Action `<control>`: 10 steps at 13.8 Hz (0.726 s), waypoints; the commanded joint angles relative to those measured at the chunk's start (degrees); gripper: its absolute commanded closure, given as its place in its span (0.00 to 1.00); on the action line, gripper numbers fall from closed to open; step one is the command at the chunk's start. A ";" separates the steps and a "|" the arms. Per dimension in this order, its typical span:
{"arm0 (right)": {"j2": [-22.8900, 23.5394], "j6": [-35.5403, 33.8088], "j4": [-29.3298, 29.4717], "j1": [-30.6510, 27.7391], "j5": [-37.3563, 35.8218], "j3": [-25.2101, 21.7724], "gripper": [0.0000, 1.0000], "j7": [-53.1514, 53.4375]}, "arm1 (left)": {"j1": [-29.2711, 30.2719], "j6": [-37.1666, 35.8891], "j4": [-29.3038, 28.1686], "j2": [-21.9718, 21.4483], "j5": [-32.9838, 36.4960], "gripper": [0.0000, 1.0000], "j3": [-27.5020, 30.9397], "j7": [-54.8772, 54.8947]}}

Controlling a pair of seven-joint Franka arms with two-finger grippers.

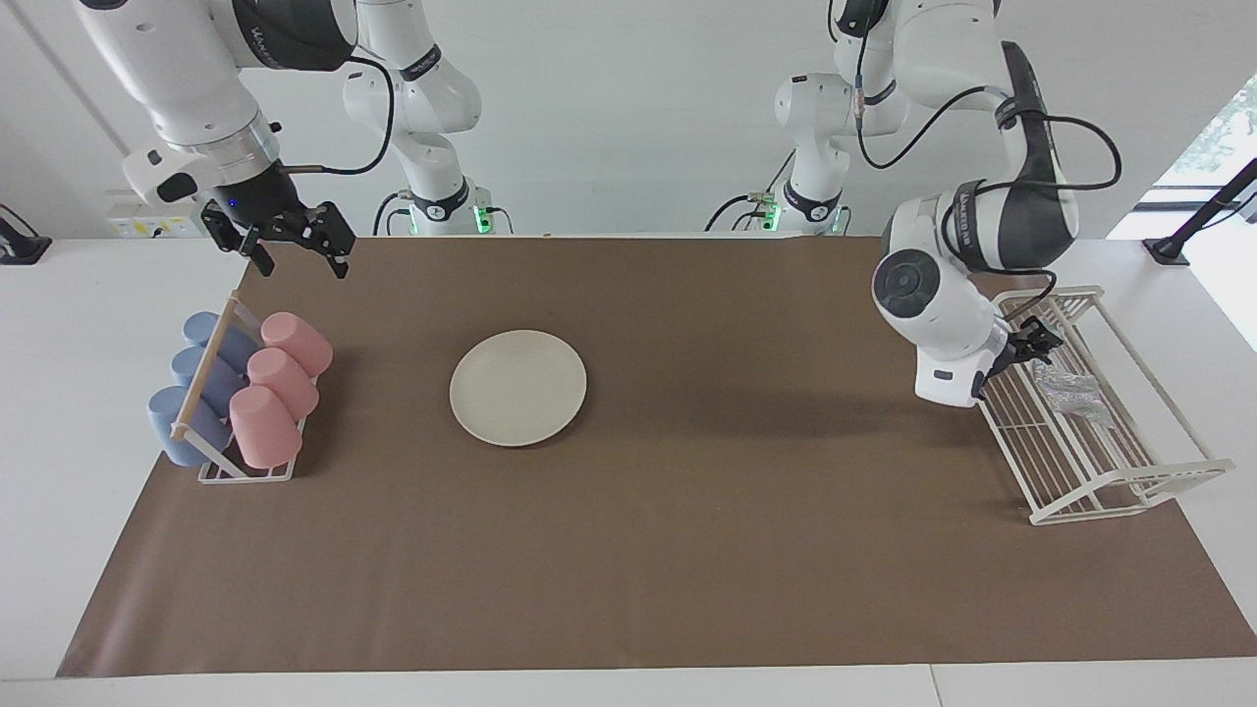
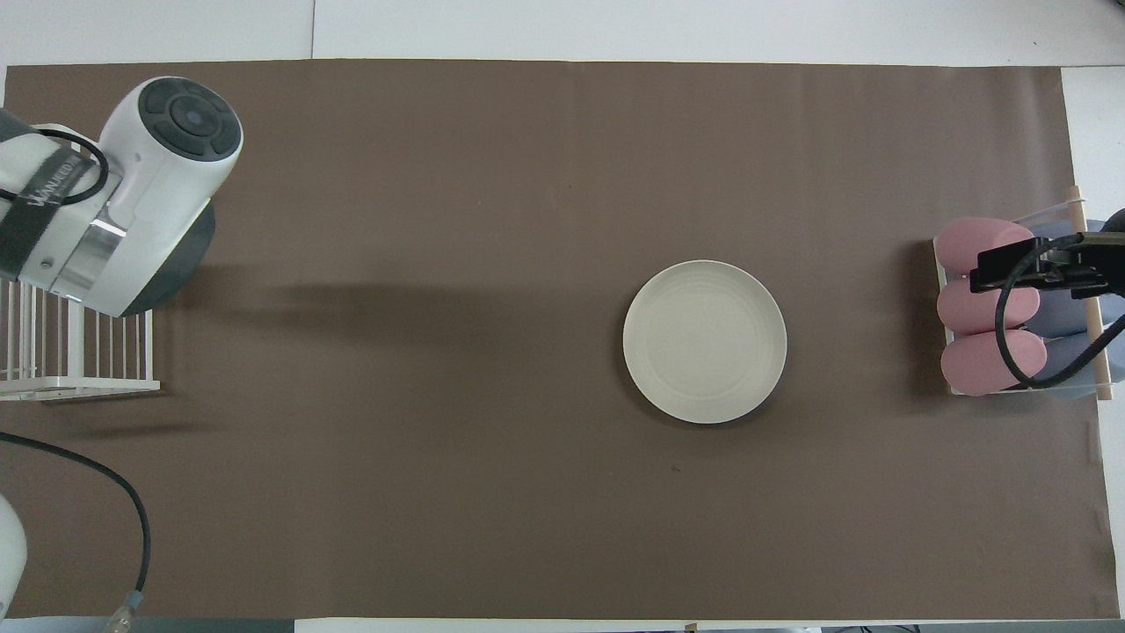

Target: Wipe plate with sponge

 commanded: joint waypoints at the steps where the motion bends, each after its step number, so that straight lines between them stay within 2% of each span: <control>1: -0.65 0.89 -0.92 0.06 0.75 0.01 0.00 1.22 | 1.32 0.58 4.42 -1.11 -11.15 0.00 -0.45 2.35; 3: -0.74 0.63 -1.01 0.06 0.75 0.01 0.00 1.04 | 2.37 0.92 6.28 -2.42 -21.50 0.00 -0.18 3.49; 4: -0.74 0.63 -1.01 0.15 0.75 0.01 0.00 1.13 | 3.86 1.01 6.29 -3.74 -27.91 0.00 -0.18 5.93; 6: -0.65 0.89 -0.92 0.41 0.75 0.01 0.00 1.13 | 5.97 0.05 6.11 -7.42 -36.46 0.00 0.08 11.29; 10: -0.74 0.89 -1.01 0.41 0.75 0.01 0.00 1.22 | 6.33 -7.84 5.67 -12.62 -39.14 0.00 -0.36 12.46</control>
